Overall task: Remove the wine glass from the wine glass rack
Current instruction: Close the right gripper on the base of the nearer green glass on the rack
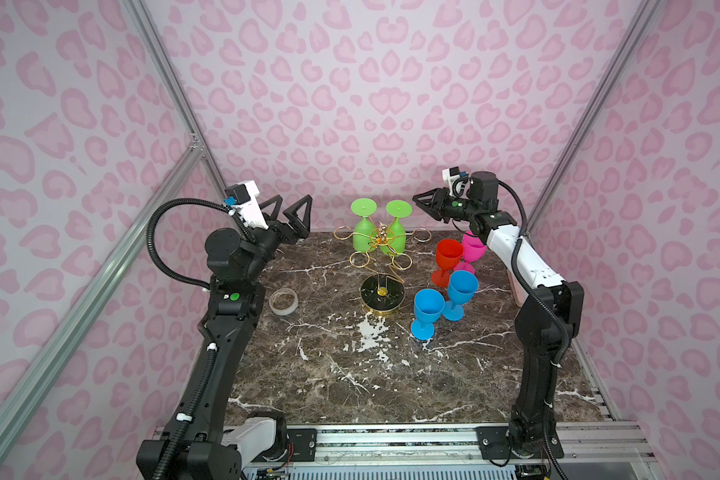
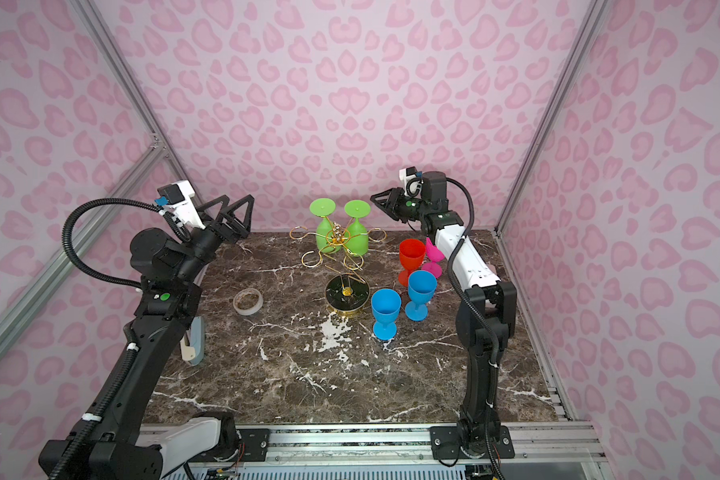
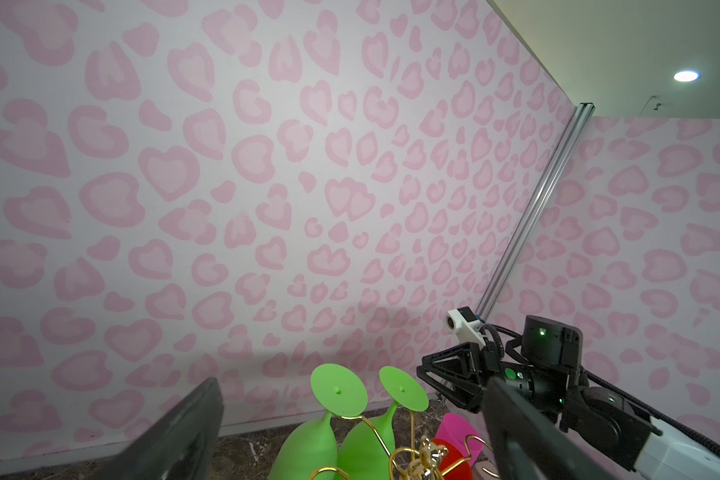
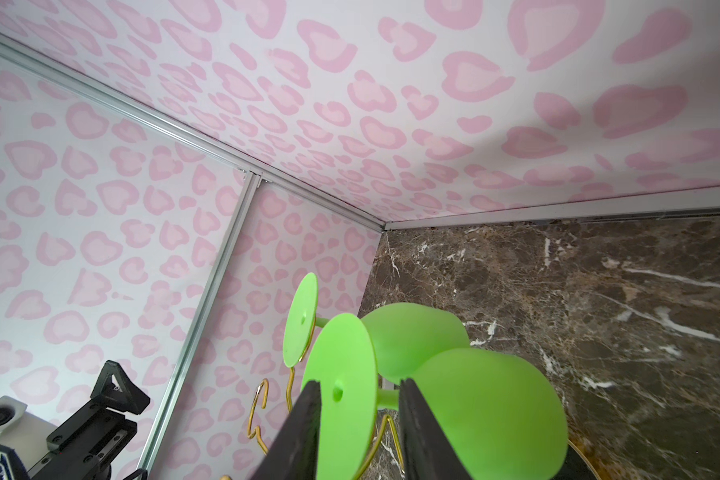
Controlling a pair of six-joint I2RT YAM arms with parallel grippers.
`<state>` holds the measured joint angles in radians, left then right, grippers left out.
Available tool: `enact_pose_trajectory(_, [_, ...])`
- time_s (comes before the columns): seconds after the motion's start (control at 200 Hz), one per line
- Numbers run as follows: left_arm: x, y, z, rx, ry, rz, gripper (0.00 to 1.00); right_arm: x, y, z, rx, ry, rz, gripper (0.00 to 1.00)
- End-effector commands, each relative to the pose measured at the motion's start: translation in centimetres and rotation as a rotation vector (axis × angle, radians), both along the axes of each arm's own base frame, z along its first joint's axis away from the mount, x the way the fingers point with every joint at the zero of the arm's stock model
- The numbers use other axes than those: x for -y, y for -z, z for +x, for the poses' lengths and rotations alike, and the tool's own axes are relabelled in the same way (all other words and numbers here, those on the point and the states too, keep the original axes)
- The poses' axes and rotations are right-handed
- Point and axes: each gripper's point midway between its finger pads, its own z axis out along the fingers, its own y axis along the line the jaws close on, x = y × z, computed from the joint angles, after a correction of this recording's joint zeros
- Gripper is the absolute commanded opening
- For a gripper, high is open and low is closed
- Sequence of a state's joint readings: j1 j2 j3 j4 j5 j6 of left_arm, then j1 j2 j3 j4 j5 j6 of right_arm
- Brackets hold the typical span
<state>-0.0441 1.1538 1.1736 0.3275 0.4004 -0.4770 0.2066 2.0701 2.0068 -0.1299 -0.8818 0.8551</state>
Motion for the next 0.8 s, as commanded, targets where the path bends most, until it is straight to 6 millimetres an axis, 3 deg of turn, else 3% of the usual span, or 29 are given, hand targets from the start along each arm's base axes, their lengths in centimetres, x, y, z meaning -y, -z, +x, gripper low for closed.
enact_pose_trajectory(0.0, [0.3, -0.4, -0.1, 0.012, 0.02, -0.008, 0.98, -0.7, 0.5, 0.0, -0.004, -0.025, -0.016, 0.34])
enact_pose_trajectory(0.47, [0.7, -0.4, -0.2, 0.007, 0.047, -0.012, 0.98, -0.9, 2.9, -0.9, -0.034, -0.063, -0.194, 0.37])
enact_pose_trajectory(0.795, [0.8, -0.4, -0.2, 0.006, 0.055, -0.014, 0.98, -1.2, 2.5, -1.1, -0.016, -0.081, -0.207, 0.35])
